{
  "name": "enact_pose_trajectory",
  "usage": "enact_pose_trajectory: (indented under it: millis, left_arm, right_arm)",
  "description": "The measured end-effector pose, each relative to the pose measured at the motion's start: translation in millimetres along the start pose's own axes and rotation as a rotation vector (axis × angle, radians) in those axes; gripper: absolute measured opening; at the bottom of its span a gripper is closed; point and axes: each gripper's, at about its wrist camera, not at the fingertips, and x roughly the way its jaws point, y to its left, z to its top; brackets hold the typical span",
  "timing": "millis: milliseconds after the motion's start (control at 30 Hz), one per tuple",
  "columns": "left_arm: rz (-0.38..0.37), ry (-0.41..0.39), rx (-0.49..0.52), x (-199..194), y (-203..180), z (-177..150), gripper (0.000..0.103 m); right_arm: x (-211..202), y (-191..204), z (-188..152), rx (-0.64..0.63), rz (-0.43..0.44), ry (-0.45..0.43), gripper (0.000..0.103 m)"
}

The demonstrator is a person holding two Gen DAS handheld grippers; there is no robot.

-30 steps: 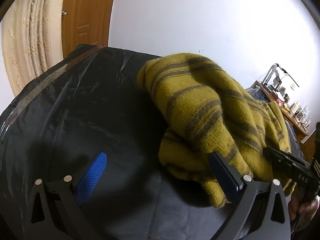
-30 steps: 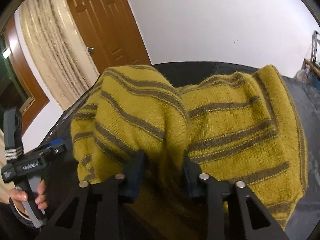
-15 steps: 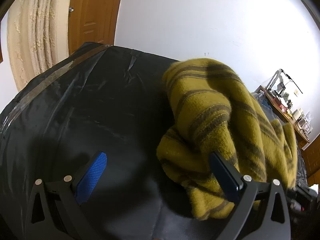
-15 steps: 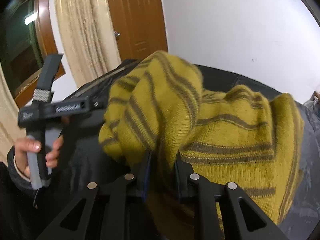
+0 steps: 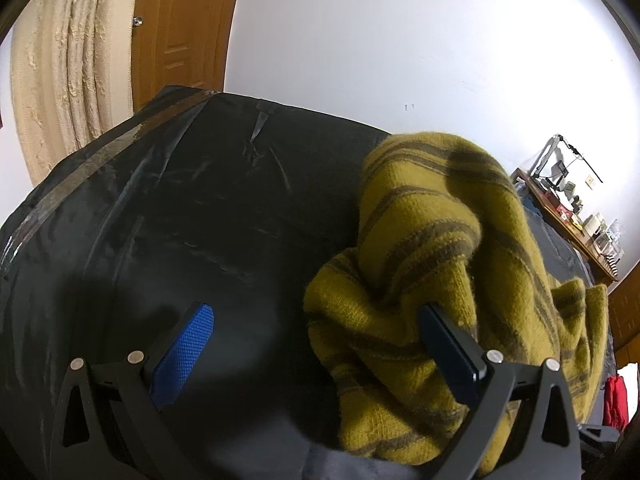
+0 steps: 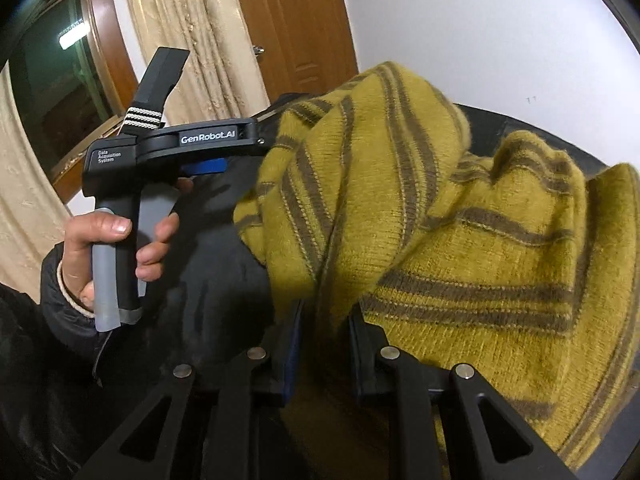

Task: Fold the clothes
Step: 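Lift the sweater edge with the right gripper and pull it up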

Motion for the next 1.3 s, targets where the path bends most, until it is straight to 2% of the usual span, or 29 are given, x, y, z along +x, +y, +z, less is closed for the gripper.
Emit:
enact_pose_trajectory:
  millis: [233,300,333,367,533,700,800,967,1200,1300]
  left_arm:
    - [-0.003,0.005,-0.007,0,2,0,0.103]
    - [-0.003,0.006,-0.007,0,2,0,0.103]
    - [-0.004,0.008,-0.007,0,2,-1,0.103]
    - [-0.004,0.009,-0.007,0,2,-1,0.103]
    - [0.002,0.013,0.001,4,2,-2,0.103]
    - [0.009,0.018,0.01,8,2,-3,0.103]
    - [0.013,0.022,0.014,9,2,-3,0.103]
    - [0.02,0.025,0.023,8,-2,-6,0.103]
    - [0.026,0.039,0.03,11,-5,-8,0.103]
    - [0.027,0.042,0.032,11,-5,-9,0.103]
  right_arm:
    - [-27,-27,25,0.008,-0.077,-0.035,0.025]
    - [-33,-41,31,0.021,-0.089,-0.058,0.047]
    - [-38,-51,31,0.034,-0.105,-0.077,0.068]
    - [-40,-58,31,0.046,-0.117,-0.099,0.076]
    - [-43,-104,49,0.112,-0.131,-0.123,0.076]
    - [-41,-132,68,0.059,-0.178,-0.108,0.076]
    - [-18,-136,91,0.038,-0.135,-0.066,0.076]
    - [0,-160,106,0.012,-0.065,0.031,0.076]
    - [20,-164,93,0.041,0.071,0.109,0.076]
    - [23,-158,86,0.026,0.102,0.118,0.063]
